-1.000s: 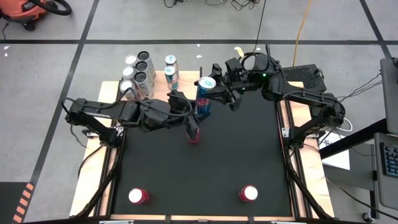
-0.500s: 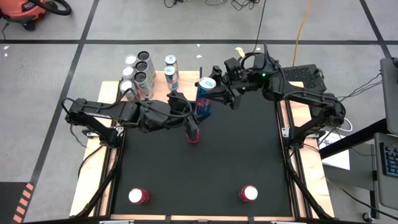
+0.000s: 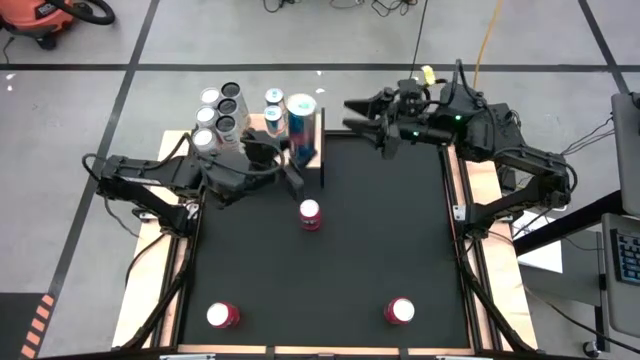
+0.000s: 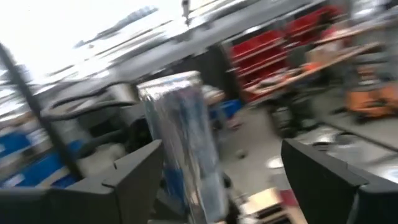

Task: Place canned beverage on shelf
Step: Put the blue soda can on the shelf aligned with the other blue soda cans

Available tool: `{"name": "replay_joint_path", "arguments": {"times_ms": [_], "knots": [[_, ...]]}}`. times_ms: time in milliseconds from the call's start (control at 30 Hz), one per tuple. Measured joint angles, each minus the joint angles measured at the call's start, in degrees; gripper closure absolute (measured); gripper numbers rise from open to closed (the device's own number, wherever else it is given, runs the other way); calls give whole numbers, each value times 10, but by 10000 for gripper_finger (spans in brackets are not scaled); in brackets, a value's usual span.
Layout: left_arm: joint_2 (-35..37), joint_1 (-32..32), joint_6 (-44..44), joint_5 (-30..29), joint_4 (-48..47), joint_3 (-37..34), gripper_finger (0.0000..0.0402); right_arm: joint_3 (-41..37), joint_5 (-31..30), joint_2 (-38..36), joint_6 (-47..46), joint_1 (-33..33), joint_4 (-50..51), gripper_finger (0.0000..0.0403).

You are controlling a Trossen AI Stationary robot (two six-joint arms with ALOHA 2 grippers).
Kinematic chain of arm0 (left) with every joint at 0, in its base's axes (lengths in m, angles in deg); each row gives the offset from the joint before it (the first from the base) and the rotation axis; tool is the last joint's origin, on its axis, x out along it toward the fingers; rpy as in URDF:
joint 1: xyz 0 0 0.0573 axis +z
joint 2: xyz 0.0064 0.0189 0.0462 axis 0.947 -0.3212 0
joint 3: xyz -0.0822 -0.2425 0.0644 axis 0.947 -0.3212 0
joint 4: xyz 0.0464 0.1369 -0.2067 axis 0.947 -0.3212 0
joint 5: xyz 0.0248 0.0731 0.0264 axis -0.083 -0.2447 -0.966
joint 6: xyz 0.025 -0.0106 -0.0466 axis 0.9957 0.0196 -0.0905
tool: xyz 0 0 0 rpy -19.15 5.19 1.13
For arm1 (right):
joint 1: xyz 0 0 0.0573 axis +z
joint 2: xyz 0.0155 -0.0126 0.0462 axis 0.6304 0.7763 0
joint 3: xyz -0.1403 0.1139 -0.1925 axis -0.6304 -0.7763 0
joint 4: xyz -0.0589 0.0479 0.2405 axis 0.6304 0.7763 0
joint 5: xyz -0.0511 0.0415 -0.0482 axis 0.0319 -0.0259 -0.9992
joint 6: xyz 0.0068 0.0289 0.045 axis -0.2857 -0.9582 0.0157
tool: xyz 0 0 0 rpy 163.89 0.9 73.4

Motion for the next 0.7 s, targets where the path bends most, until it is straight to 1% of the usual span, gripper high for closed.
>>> {"name": "replay_joint_path", "arguments": {"times_ms": [67,167,400,633,700], "knots": [[1,1,6,-42,0,0,173,0,-57,-4,0,6,4,99],[0,3,18,-71,-1,0,173,0,-95,-4,2,15,7,99],[-6,6,16,-76,-6,-5,173,0,-111,11,-6,32,7,99],[-8,5,14,-75,-9,-17,173,-1,-110,16,61,38,-4,98],[-16,8,-1,-77,-7,-18,173,-1,-108,16,74,37,-17,97]]}}
